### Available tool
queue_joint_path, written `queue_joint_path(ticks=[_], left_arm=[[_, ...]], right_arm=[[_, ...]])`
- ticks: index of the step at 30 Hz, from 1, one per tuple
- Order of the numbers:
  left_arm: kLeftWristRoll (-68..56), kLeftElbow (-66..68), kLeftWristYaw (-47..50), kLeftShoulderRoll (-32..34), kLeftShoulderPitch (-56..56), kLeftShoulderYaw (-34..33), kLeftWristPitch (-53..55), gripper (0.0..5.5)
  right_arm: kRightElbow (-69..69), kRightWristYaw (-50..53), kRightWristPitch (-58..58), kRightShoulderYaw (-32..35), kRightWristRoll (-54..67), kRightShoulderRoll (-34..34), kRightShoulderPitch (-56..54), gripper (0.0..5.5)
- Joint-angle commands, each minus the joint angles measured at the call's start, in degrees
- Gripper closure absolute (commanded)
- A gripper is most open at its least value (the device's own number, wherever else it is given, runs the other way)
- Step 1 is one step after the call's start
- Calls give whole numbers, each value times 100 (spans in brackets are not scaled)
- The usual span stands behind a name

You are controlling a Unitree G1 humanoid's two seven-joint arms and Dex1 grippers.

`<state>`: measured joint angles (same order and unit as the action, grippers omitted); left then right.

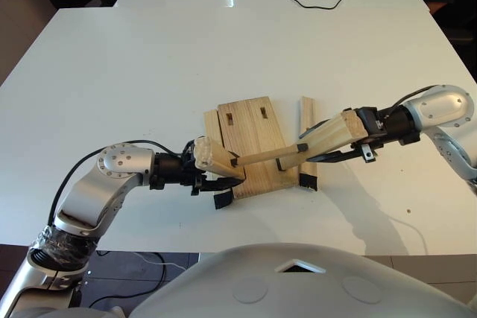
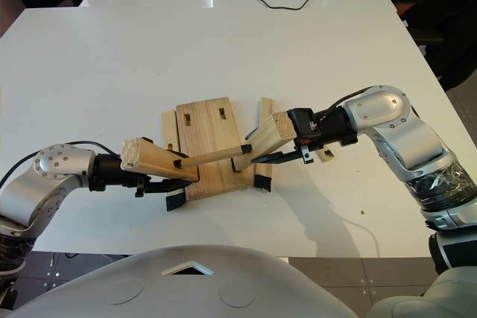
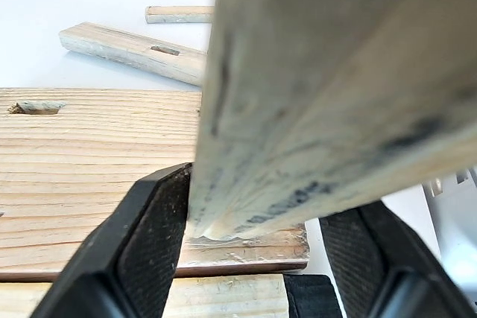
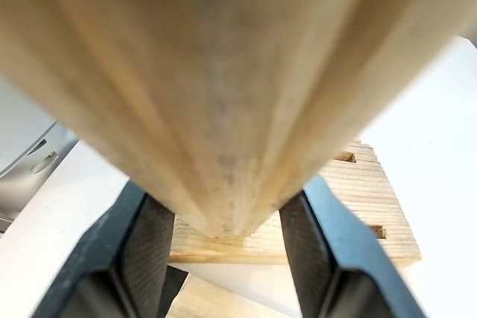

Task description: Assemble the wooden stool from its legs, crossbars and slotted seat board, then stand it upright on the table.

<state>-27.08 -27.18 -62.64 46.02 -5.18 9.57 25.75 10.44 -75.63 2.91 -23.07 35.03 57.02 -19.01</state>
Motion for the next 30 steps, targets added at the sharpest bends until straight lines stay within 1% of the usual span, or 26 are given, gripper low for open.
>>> queue_joint_path(ticks=[1, 5, 10, 15, 17, 19, 23, 30], left_arm=[[250, -227, -48, -89, 132, 429, -150, 272], [287, -12, -153, -79, 280, 403, -237, 272], [258, 144, -565, 203, 260, 276, -510, 272], [-11, 533, -1114, 499, 102, -16, -656, 272], [-486, 811, -1367, 504, 98, -274, -366, 272], [-570, 1056, -1513, 517, 69, -370, -363, 272], [-333, 1113, -1672, 638, -131, -286, -691, 272], [210, 663, -1470, 643, -183, 38, -1213, 272]], right_arm=[[-662, -24, 1121, -1096, -1508, -215, 141, 351], [-1150, -134, 1078, -1247, -1739, -372, -15, 351], [-1298, -176, 1088, -1387, -1781, -454, -28, 351], [-1396, -162, 1073, -1446, -1766, -507, -89, 351], [-1435, -155, 1053, -1465, -1754, -510, -115, 351], [-1450, -148, 1039, -1458, -1739, -507, -123, 351], [-1444, -134, 1036, -1444, -1703, -502, -139, 351], [-1416, -67, 1090, -1469, -1628, -568, -197, 351]])
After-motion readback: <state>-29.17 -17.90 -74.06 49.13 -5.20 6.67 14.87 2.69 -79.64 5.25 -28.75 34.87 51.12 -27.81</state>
